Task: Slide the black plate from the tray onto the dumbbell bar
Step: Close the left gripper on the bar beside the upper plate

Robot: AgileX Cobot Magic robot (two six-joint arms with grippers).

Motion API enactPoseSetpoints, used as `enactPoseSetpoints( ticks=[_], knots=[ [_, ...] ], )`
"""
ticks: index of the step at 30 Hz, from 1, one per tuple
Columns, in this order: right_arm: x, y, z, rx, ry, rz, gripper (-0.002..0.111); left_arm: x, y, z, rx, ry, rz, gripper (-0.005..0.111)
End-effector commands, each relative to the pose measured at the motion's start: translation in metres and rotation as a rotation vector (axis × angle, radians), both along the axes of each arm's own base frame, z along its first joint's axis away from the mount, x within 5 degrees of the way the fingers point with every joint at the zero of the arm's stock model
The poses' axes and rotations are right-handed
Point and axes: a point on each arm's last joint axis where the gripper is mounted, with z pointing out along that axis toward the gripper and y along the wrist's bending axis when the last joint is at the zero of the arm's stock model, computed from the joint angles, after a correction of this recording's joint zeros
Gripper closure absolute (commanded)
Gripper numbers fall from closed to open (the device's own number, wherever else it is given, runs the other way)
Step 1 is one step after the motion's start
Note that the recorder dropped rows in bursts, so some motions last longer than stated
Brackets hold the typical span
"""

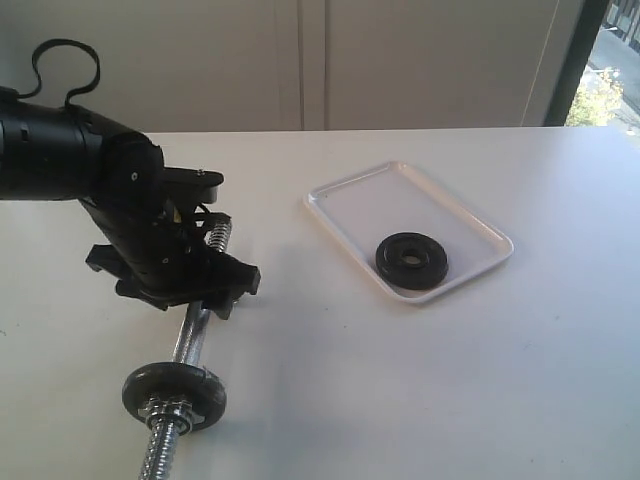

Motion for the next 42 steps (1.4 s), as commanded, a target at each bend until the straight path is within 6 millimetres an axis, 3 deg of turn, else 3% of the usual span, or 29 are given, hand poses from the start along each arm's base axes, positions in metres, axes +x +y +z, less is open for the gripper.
enactPoseSetpoints(
  ticks=[1, 34, 42],
  knots=[
    [0.0, 0.0, 0.0, -0.005, -0.013, 0.003, 0.108, 0.003, -0.005, -0.01, 0.003, 0.014, 0.006, 0.034],
    [0.0, 0.0, 0.0, -0.005, -0.013, 0.003, 0.108, 0.007, -0.008, -0.018, -0.008, 0.001, 0.004, 0.035],
    [0.0, 0.0, 0.0, -0.003, -0.013, 0.003, 0.108, 0.008, -0.008, -0.03, 0.005, 0.035, 0.026, 0.035]
  ],
)
